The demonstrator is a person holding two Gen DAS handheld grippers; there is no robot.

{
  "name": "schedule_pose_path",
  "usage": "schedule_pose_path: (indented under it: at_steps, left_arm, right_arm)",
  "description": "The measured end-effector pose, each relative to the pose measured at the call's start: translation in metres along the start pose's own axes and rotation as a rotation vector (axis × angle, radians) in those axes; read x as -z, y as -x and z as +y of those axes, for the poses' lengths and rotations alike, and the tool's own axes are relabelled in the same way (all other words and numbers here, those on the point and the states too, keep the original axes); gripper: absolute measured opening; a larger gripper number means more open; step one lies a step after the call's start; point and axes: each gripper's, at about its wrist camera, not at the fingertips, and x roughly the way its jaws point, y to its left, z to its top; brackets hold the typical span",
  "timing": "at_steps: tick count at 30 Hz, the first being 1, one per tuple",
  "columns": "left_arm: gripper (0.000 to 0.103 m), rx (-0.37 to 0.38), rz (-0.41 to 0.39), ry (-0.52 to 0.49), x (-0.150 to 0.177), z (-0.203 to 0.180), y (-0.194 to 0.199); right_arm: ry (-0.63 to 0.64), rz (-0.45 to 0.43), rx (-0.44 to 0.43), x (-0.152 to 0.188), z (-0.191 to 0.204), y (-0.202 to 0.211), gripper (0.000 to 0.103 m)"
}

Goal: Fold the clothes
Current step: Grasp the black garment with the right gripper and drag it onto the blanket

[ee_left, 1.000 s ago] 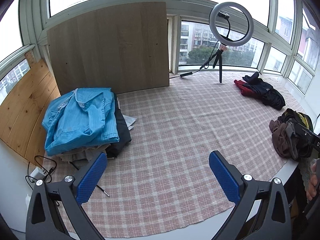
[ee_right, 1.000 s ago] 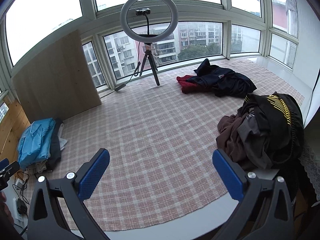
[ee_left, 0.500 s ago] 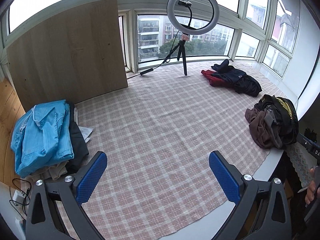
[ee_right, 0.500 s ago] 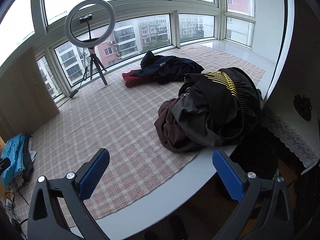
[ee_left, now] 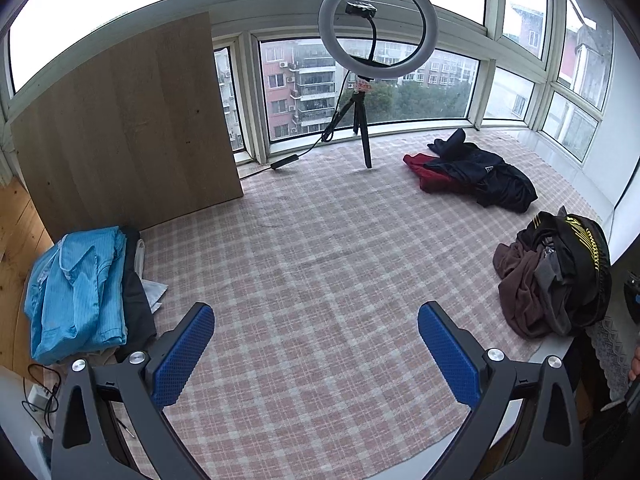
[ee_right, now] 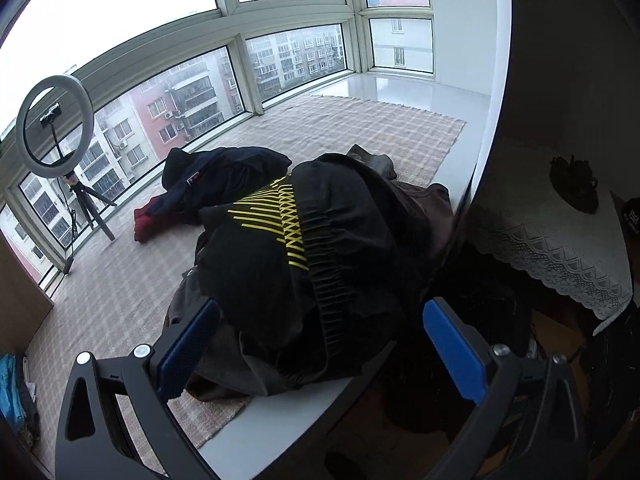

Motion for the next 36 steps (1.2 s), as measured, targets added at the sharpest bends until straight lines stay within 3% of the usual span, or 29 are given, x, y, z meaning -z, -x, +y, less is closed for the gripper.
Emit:
schedule_pose_path:
  at_steps: [2, 7, 8, 11, 13, 16, 21, 24, 28, 31, 34, 36]
  left_arm:
    - [0.102, -0.011, 0.000, 0.009, -0.010, -0.013, -0.005]
    - [0.102, -0.037, 0.011, 0.027, -0.033, -0.044, -0.017]
    - [0.102, -0.045, 0.015, 0.027, -0.035, -0.049, -0.019]
    - [0.102, -0.065, 0.031, 0.027, -0.039, -0.059, -0.024]
    - [0.102, -0.074, 0.039, 0.024, -0.040, -0.062, -0.026]
    - [0.102, -0.084, 0.051, 0.026, -0.041, -0.061, -0.029]
    - [0.102, -0.062, 0.056, 0.032, -0.043, -0.052, -0.030]
    - [0.102, -0.040, 0.033, 0.032, -0.044, -0.040, -0.023]
    - [0.102, -0.029, -0.003, 0.048, -0.040, -0.012, -0.009]
    - [0.102, -0.037, -0.028, 0.064, -0.034, 0.016, 0.004]
    - [0.102, -0.080, -0.040, 0.095, -0.024, 0.051, 0.013]
    - [0.102, -0.094, -0.045, 0.137, -0.015, 0.076, 0.019]
  right_arm:
    - [0.017, 0.032, -0.025, -0.015, -0.004, -0.027, 0.098]
    - [0.079, 0.149, -0.081, -0.036, -0.006, -0.094, 0.064]
    - [0.087, 0.174, -0.100, -0.038, -0.006, -0.104, 0.062]
    - [0.096, 0.199, -0.160, -0.039, -0.009, -0.115, 0.056]
    - [0.100, 0.201, -0.202, -0.041, -0.012, -0.112, 0.031]
    - [0.105, 0.196, -0.243, -0.047, -0.016, -0.100, 0.018]
    - [-0.011, 0.142, -0.370, -0.065, -0.026, -0.065, 0.016]
    - [-0.113, 0.065, -0.521, -0.084, -0.021, -0.033, 0.014]
    - [-0.032, 0.001, -0.529, -0.104, 0.023, 0.006, 0.013]
    - [-0.040, 0.021, -0.649, -0.113, 0.056, 0.027, 0.012]
    - [0.064, -0.015, -0.677, -0.118, 0.113, 0.056, 0.012]
    - [0.116, -0.019, -0.773, -0.115, 0.159, 0.077, 0.012]
